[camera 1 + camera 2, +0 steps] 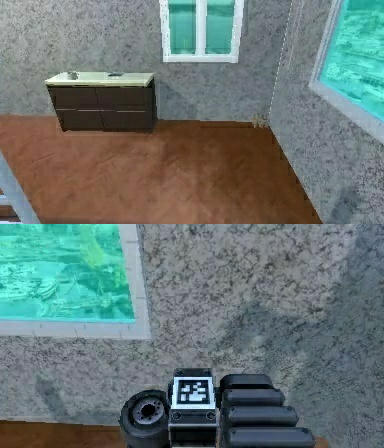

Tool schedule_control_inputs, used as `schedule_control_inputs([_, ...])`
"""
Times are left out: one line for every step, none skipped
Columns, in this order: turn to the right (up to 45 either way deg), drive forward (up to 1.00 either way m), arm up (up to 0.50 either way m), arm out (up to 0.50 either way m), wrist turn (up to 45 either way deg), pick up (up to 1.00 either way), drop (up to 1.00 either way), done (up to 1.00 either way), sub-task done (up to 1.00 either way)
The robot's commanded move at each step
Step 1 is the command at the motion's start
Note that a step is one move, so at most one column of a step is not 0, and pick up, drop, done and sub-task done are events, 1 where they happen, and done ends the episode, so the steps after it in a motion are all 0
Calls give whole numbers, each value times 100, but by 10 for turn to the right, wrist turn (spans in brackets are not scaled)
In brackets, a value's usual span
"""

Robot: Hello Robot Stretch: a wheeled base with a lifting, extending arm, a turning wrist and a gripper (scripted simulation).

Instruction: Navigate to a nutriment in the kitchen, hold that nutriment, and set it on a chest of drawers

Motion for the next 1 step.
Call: schedule_control_inputs([150, 0, 0, 0, 0, 0, 0, 0, 0])
